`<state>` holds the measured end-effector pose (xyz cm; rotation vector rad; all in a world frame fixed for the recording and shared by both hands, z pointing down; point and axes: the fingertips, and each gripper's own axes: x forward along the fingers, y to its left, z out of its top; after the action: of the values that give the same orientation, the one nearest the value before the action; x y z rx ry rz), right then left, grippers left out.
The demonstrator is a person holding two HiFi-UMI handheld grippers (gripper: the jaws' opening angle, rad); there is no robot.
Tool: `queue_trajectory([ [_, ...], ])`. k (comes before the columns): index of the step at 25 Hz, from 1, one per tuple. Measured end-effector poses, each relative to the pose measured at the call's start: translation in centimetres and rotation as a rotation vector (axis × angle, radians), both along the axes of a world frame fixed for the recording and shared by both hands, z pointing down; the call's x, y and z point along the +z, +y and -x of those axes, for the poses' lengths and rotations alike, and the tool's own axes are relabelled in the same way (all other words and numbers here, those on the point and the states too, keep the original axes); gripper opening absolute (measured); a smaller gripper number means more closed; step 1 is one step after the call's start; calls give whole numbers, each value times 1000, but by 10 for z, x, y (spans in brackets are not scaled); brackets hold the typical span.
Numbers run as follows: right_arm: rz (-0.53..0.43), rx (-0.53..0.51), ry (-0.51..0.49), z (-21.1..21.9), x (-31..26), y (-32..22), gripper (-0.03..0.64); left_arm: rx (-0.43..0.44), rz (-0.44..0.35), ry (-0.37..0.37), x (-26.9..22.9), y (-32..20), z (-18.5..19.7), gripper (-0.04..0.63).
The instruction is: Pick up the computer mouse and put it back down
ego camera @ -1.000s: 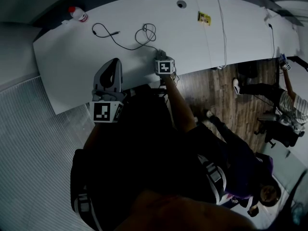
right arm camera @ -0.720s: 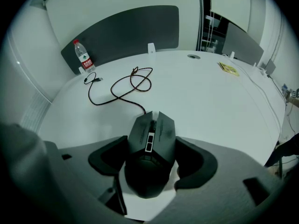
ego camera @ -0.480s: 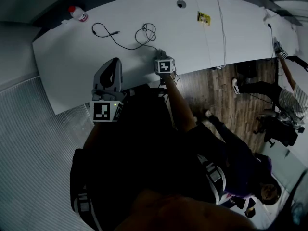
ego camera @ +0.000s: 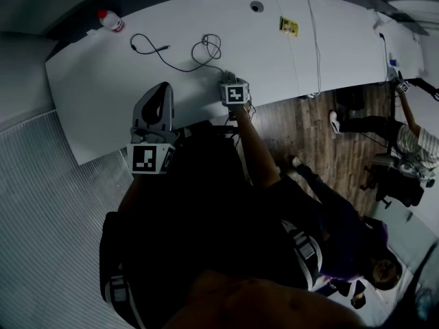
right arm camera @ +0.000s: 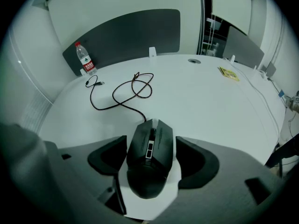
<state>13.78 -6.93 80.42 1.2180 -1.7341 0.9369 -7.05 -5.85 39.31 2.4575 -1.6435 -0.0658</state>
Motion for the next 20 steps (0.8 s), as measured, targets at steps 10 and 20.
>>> queue_trajectory([
  [10, -84, 28, 9, -10, -34, -14, 305, 9, -12, 13, -3, -1, -1, 6],
  [20, -239, 121, -31, -16, -99, -33, 222, 22, -24, 33, -8, -5, -4, 6],
])
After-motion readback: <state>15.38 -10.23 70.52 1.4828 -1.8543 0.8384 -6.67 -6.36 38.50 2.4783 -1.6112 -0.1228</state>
